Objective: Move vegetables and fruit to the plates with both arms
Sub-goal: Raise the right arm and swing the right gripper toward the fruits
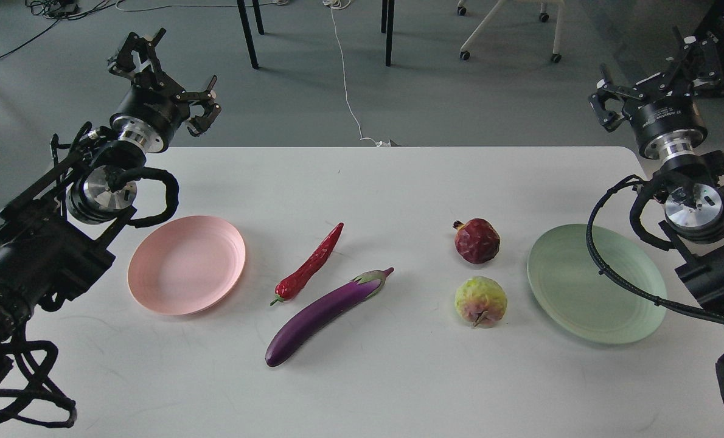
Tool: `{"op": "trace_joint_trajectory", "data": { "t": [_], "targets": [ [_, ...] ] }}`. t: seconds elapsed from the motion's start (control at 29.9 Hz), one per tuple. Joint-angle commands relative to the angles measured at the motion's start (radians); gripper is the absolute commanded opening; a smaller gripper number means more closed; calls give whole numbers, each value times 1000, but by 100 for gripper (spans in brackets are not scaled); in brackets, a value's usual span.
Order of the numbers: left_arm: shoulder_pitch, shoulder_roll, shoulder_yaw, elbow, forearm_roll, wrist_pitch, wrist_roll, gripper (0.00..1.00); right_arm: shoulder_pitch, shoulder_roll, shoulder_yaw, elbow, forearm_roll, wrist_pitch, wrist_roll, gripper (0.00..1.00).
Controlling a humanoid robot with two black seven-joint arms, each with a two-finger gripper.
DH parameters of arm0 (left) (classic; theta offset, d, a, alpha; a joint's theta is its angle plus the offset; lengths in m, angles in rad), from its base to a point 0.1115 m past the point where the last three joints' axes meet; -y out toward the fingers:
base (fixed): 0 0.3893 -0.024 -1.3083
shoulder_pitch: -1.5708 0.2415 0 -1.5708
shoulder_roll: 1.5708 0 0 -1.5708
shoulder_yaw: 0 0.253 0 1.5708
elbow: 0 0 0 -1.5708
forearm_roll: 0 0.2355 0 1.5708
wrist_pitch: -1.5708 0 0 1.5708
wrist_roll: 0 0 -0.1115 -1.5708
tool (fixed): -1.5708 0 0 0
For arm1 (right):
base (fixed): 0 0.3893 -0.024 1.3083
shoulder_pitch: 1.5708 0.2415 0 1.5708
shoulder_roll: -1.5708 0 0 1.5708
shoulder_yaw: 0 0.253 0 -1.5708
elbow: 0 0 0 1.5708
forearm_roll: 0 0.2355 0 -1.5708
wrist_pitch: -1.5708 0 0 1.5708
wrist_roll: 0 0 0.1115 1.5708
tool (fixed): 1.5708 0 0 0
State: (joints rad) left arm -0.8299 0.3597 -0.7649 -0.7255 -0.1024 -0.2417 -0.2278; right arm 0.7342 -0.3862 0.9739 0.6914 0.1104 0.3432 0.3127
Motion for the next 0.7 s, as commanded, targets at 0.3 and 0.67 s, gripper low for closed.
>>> {"op": "trace_joint_trajectory", "data": {
  "t": [0.3,0.67],
  "targets": [
    [-1,54,4,3,4,-1,-2,98,13,-23,-18,20,-11,33,-6,100],
    [5,36,-11,2,3,-2,-5,98,258,-151,-407,51,-94,132,-4,100]
  ]
}}
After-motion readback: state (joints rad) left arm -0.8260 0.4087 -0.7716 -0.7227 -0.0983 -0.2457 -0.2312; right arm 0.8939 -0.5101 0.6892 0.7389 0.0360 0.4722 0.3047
